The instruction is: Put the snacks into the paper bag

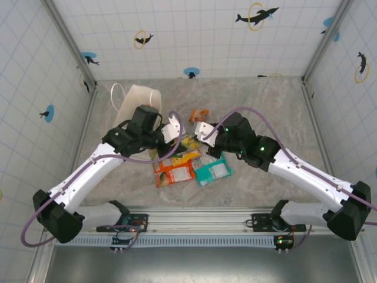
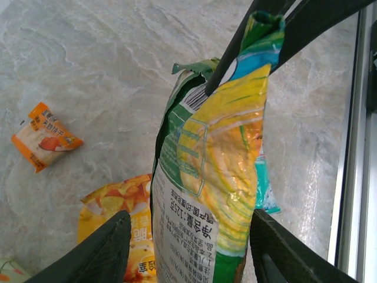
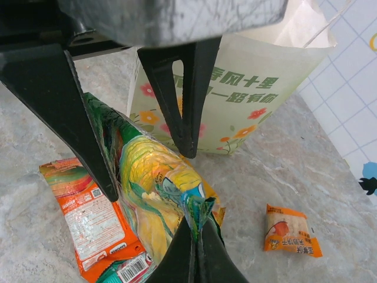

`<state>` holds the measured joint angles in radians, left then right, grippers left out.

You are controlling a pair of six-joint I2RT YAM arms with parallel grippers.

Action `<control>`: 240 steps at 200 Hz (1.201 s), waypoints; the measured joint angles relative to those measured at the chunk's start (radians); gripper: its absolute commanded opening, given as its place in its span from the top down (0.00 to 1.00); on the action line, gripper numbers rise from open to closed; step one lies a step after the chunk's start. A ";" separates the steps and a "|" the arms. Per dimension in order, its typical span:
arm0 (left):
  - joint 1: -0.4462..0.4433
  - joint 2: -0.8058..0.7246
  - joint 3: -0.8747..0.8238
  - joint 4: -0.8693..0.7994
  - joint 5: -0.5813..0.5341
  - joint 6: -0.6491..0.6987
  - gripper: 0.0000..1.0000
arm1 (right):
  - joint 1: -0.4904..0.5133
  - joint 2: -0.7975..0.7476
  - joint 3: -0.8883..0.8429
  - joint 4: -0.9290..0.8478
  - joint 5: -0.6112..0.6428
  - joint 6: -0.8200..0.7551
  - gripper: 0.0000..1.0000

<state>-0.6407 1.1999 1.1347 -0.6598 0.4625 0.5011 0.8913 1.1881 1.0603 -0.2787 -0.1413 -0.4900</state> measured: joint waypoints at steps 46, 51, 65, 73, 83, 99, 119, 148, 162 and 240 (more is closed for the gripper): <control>-0.010 0.000 0.000 0.003 -0.012 0.010 0.70 | 0.000 -0.010 0.000 0.020 0.019 -0.001 1.00; -0.010 0.000 0.000 0.004 -0.011 0.011 0.71 | 0.001 -0.012 0.000 0.020 0.020 -0.001 1.00; -0.010 0.000 0.000 0.009 -0.011 0.016 0.74 | 0.004 -0.017 0.000 0.020 0.025 -0.001 1.00; -0.011 0.000 0.000 0.011 -0.011 0.016 0.76 | 0.005 -0.019 0.000 0.020 0.029 -0.001 1.00; -0.013 0.000 0.000 0.014 -0.011 0.015 0.79 | 0.005 -0.022 0.000 0.020 0.032 -0.001 1.00; -0.013 0.000 0.000 0.021 -0.010 0.016 0.83 | 0.006 -0.028 -0.003 0.026 0.036 0.000 1.00; -0.014 -0.002 0.000 0.029 -0.010 0.015 0.88 | 0.006 -0.047 -0.029 0.053 0.047 0.003 0.83; -0.015 -0.009 0.000 0.024 -0.025 -0.003 0.95 | 0.008 -0.103 -0.069 0.142 0.109 0.034 0.57; -0.015 -0.025 -0.002 0.034 -0.039 -0.017 0.96 | 0.008 -0.150 -0.106 0.198 0.153 0.065 0.53; -0.015 -0.229 -0.048 0.352 -0.294 -0.206 0.93 | -0.068 -0.300 -0.368 0.388 0.233 0.279 0.49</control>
<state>-0.6556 0.9714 1.0870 -0.3073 0.1684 0.2947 0.8238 0.8883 0.6922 0.1097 0.0914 -0.2111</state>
